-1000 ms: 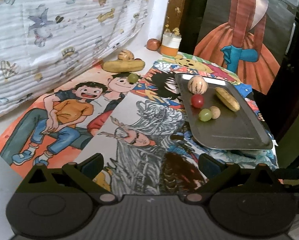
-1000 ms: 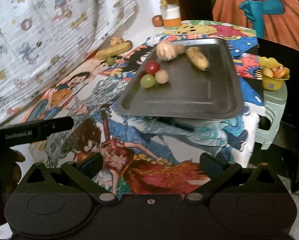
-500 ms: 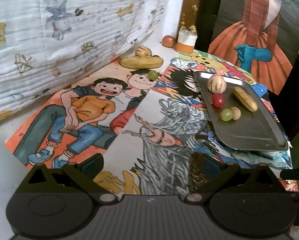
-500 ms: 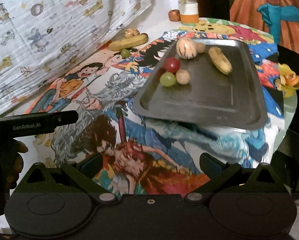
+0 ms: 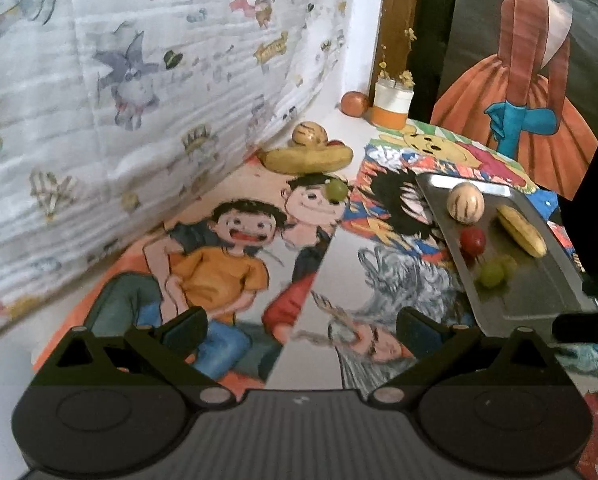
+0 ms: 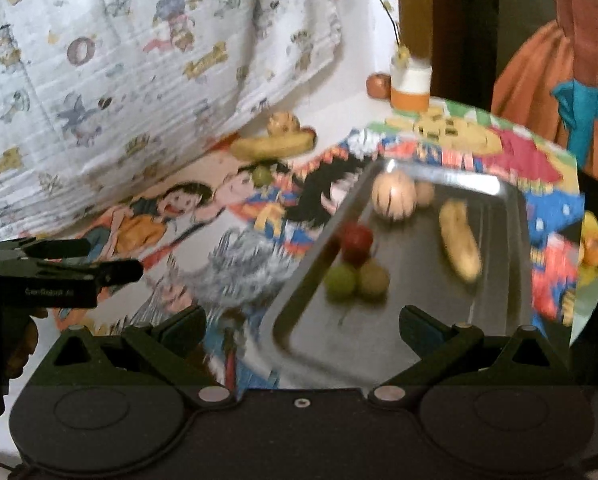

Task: Organize fruits
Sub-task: 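Move both open tools toward the fruit pile by the wall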

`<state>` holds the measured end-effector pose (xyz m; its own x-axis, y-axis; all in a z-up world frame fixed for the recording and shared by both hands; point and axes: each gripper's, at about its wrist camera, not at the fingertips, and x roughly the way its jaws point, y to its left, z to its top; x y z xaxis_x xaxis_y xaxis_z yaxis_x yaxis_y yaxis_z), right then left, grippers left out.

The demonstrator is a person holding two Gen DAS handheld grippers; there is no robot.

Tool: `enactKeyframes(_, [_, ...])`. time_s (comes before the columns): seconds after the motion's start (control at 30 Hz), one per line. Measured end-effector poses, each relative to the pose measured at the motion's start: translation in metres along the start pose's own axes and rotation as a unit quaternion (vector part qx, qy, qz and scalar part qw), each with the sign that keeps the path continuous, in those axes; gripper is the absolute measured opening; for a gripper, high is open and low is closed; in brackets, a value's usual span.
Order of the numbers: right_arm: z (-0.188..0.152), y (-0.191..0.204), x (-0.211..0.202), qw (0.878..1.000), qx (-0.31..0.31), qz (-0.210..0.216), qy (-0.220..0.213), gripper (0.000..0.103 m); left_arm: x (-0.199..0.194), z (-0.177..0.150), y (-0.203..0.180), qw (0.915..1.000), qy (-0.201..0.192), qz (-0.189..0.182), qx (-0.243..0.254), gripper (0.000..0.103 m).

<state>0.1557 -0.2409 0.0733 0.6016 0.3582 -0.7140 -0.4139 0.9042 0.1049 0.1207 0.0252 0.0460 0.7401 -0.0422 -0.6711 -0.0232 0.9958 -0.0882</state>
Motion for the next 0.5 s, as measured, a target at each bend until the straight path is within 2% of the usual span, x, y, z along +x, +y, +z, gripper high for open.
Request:
enactKeyframes(0.2, [0.054,-0.017,0.01,1.0,-0.009,0.003,-0.023,0.102,0.017,0.023,-0.002,0.9998,-0.018,-0.006,0.001,0.103])
enactKeyframes(0.37, [0.109,-0.024,0.025,0.999,-0.012,0.025,-0.038,0.102,0.037,0.046,-0.01,0.9991,-0.041,-0.015,0.003,0.103])
enactKeyframes(0.5, [0.147,-0.031,0.053,0.998,-0.019,0.047,-0.035,0.102,0.059,0.062,-0.017,0.9985,-0.046,-0.027,0.008,0.103])
